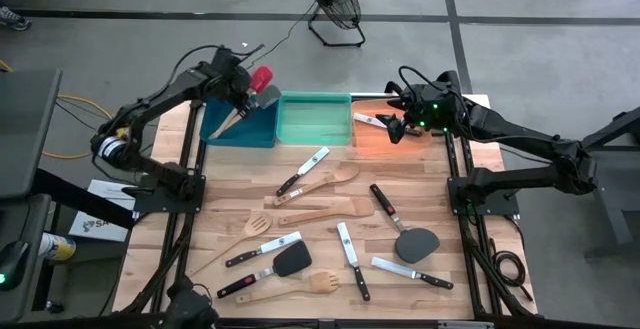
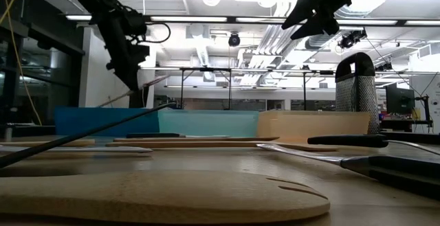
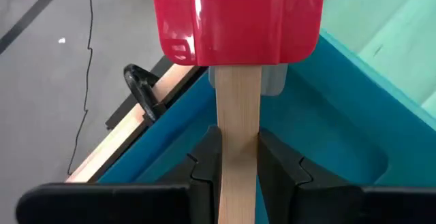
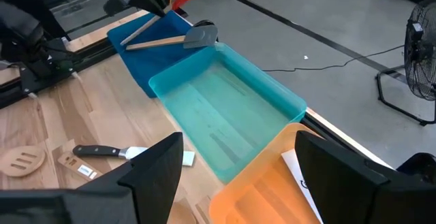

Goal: Pick & Place Kitchen Items
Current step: Put the red spatula into the blue bin, then put the knife into the orange bin

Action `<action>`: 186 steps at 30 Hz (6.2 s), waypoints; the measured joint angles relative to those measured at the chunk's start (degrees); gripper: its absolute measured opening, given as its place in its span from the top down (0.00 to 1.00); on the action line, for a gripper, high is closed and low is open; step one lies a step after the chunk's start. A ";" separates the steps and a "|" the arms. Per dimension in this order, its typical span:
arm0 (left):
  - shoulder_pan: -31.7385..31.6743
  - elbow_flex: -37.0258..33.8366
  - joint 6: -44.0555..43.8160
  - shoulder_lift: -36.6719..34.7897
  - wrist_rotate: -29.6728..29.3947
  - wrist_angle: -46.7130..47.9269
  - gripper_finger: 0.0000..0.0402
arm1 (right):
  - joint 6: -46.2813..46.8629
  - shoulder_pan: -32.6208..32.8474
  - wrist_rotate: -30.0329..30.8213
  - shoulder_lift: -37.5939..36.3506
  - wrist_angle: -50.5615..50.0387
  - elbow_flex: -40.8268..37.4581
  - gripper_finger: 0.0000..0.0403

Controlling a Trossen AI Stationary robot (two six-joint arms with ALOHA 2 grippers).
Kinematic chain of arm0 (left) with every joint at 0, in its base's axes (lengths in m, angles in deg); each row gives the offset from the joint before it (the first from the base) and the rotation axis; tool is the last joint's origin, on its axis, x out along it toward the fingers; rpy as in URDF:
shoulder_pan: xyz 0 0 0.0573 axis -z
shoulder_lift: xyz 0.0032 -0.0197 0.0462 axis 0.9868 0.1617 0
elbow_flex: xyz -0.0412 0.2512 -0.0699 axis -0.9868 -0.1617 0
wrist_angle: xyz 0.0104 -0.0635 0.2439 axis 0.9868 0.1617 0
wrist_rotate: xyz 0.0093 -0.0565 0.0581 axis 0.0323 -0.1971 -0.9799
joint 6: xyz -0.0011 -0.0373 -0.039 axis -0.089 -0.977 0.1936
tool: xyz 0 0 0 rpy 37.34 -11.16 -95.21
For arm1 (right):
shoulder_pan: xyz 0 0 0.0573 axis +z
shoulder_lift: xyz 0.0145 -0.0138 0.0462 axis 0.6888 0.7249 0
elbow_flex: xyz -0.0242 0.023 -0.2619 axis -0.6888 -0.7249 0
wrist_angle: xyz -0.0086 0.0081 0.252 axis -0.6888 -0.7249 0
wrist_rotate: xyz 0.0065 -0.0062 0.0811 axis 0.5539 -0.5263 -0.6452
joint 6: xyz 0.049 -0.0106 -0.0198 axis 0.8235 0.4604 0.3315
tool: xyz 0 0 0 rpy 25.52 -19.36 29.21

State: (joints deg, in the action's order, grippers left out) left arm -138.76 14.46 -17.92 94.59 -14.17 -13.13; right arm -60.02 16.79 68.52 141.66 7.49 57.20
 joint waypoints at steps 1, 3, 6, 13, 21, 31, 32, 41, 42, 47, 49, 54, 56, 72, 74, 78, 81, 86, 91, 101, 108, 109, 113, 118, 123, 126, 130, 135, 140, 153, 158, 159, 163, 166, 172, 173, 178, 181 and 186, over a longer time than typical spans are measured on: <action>0.01 0.00 0.16 0.39 -0.05 -0.09 0.84 | -0.01 0.00 -0.05 0.00 -0.01 0.00 0.32; 0.00 0.00 0.82 0.92 -0.21 0.36 0.84 | 0.03 0.00 -0.05 -0.01 -0.01 0.00 0.32; -0.02 0.00 1.50 1.49 -0.90 1.96 0.84 | 0.05 0.00 -0.05 0.00 -0.04 0.00 0.32; -0.02 0.00 5.29 3.76 -1.12 3.69 0.85 | 0.05 0.00 -0.29 0.00 -0.04 0.00 0.32; -0.02 0.00 6.02 6.02 -1.17 3.58 0.85 | 0.07 0.00 -0.31 0.00 -0.05 0.00 0.32; -0.02 0.00 5.67 8.45 -1.83 3.42 0.73 | 1.36 0.00 -0.33 0.00 -0.06 0.00 0.32; -0.02 0.00 5.62 8.45 -2.39 3.42 0.69 | 1.36 0.00 -0.34 0.00 -0.06 0.00 0.32; -0.02 2.02 3.22 8.45 -3.70 6.42 0.56 | 1.60 0.00 -0.35 0.00 -0.75 0.00 0.32; -0.02 3.02 2.52 8.45 -3.68 7.63 0.57 | 1.82 0.00 -0.37 0.00 -0.92 0.00 0.32; -0.02 9.42 -4.37 8.43 -2.05 15.83 0.58 | 2.90 0.00 -0.37 -0.01 -1.54 0.00 0.32; 0.20 11.86 -7.24 8.43 0.28 19.49 0.59 | 3.09 0.00 -0.35 0.00 -1.84 0.00 0.32; 4.55 15.59 -11.73 8.41 4.35 23.04 0.63 | 4.11 0.00 -0.37 -0.02 -2.71 0.00 0.32; 7.63 16.10 -12.39 8.39 4.91 22.86 0.65 | 4.36 0.00 -0.35 0.00 -3.50 0.00 0.32; 29.10 16.15 -31.88 8.39 2.35 22.82 0.70 | 4.39 0.00 -1.59 0.00 -7.72 0.00 0.32; 30.93 16.15 -34.21 8.39 1.82 22.72 0.70 | 4.39 0.02 -1.77 0.00 -7.73 -0.01 0.32; 34.39 16.15 -37.02 8.81 0.86 22.11 0.66 | 4.31 0.00 -2.86 0.00 -7.73 0.00 0.32; 36.74 16.13 -38.05 10.39 0.43 20.86 0.58 | 4.18 0.02 -3.17 0.00 -7.73 0.00 0.32; 40.38 16.13 -39.17 15.22 0.39 18.72 0.48 | 4.16 0.00 -4.42 0.00 -7.73 0.00 0.32; 43.07 16.11 -42.60 20.45 0.46 15.71 0.46 | 4.07 0.00 -4.57 0.00 -7.75 -0.01 0.32; 45.86 16.10 -46.86 26.18 0.56 14.53 0.46 | 3.88 0.02 -4.81 0.00 -8.06 0.00 0.32; 46.52 16.11 -46.83 29.53 0.42 13.30 0.46 | 2.83 0.02 -4.83 0.00 -8.17 0.00 0.32; 46.52 16.09 -46.84 30.01 0.39 13.72 0.46 | 2.81 0.00 -4.81 0.00 -8.17 0.00 0.32; 46.49 16.09 -47.03 31.36 0.36 13.43 0.46 | 2.78 0.02 -4.83 0.00 -8.19 0.00 0.32; 46.49 16.09 -46.97 31.75 0.35 12.94 0.50 | 2.68 0.02 -4.86 0.00 -8.24 0.00 0.32; 46.49 16.09 -46.71 31.75 0.23 12.77 0.59 | 2.41 0.00 -4.87 0.00 -8.25 0.00 0.32; 46.49 15.94 -45.72 31.74 0.27 12.53 0.64 | 2.41 0.02 -4.88 0.00 -8.25 0.00 0.32; 46.52 14.55 -45.54 31.73 0.74 12.12 0.67 | 2.39 0.01 -4.88 0.00 -8.26 0.00 0.32; 46.49 13.26 -45.52 31.50 0.87 11.33 0.68 | 2.39 0.00 -4.88 0.00 -8.25 0.00 0.32; 46.49 12.94 -44.93 31.43 0.86 10.98 0.70 | 2.39 0.00 -5.08 0.00 -8.25 -0.02 0.32; 46.45 12.60 -43.49 30.55 2.51 10.64 0.83 | 2.39 0.02 -9.38 -0.32 -8.99 0.00 0.32; 46.55 12.64 -43.38 26.81 2.57 8.28 0.83 | 2.35 0.02 -10.45 -1.27 -10.02 -0.02 0.32; 46.53 12.66 -43.38 25.96 2.46 7.83 0.83 | 2.35 0.00 -10.44 -1.67 -10.05 -0.02 0.32; 46.47 12.66 -43.74 22.82 2.16 7.14 0.83 | 1.67 0.02 -10.45 -3.44 -11.64 -0.02 0.32; 46.47 12.68 -43.55 19.63 2.16 4.56 0.83 | 1.30 0.00 -10.43 -5.28 -13.07 -0.02 0.32; 46.49 12.70 -42.29 14.50 1.61 -8.35 0.83 | 1.10 0.00 -10.74 -8.56 -14.00 -0.02 0.32; 46.48 12.72 -42.29 13.96 1.36 -11.27 0.83 | 1.08 0.00 -10.78 -8.94 -13.87 -0.02 0.32; 46.47 12.72 -40.47 13.42 1.09 -25.43 0.83 | 0.90 0.00 -11.75 -9.58 -13.76 -0.02 0.32; 46.45 12.72 -39.08 13.55 1.09 -33.15 0.83 | 0.85 0.02 -13.06 -9.47 -13.70 -0.02 0.32; 46.45 12.74 -33.69 13.72 1.53 -42.38 0.83 | -0.69 0.07 -14.98 -8.87 -12.37 -0.04 0.32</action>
State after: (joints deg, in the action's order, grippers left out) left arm -92.31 27.20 -51.61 108.31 -12.64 -55.51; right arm -60.71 16.86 53.54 132.79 -4.88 57.16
